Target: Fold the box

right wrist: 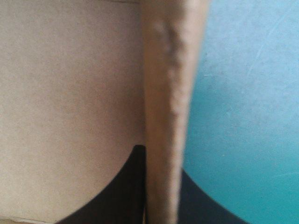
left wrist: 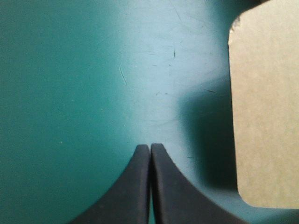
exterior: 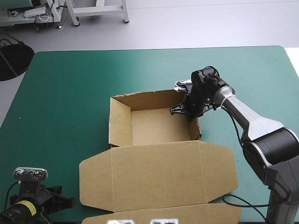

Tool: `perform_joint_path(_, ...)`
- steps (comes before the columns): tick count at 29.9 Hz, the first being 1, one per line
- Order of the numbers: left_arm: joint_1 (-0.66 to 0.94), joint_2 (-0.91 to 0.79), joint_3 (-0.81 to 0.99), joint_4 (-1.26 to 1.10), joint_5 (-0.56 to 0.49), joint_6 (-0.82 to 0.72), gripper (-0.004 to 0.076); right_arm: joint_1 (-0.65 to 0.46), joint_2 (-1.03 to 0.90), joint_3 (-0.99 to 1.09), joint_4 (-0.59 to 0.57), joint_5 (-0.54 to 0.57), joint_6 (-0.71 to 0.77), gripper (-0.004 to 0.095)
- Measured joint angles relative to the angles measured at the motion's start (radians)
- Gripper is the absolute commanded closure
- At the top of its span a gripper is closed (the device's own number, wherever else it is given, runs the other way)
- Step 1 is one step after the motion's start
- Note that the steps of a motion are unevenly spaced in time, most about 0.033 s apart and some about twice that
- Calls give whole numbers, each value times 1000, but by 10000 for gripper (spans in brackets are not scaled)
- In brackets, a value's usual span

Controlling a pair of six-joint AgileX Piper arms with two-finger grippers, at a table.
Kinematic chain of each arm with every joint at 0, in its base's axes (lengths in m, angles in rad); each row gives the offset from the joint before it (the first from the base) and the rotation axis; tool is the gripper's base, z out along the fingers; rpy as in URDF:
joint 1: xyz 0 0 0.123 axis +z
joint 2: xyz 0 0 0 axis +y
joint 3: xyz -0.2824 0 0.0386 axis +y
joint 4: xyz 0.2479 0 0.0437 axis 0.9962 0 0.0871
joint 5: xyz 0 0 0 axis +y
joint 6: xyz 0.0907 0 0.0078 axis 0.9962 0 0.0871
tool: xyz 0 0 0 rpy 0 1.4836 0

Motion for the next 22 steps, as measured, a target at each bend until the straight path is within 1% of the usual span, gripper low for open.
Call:
perform_joint_path(6, 0, 0, 3, -4, -13, 0, 733, -49, -35, 2, 11, 10, -16, 926)
perform_joint_path(12, 0, 0, 3, -4, -14, 0, 733, -175, -134, 3, 5, 23, -37, 926)
perform_joint_path(17, 0, 0, 5, -4, -14, 0, 733, -323, -229, 3, 1, 31, -69, 926)
perform_joint_path(22, 0, 0, 6, -4, -14, 0, 733, -538, -291, 3, 1, 34, -96, 926)
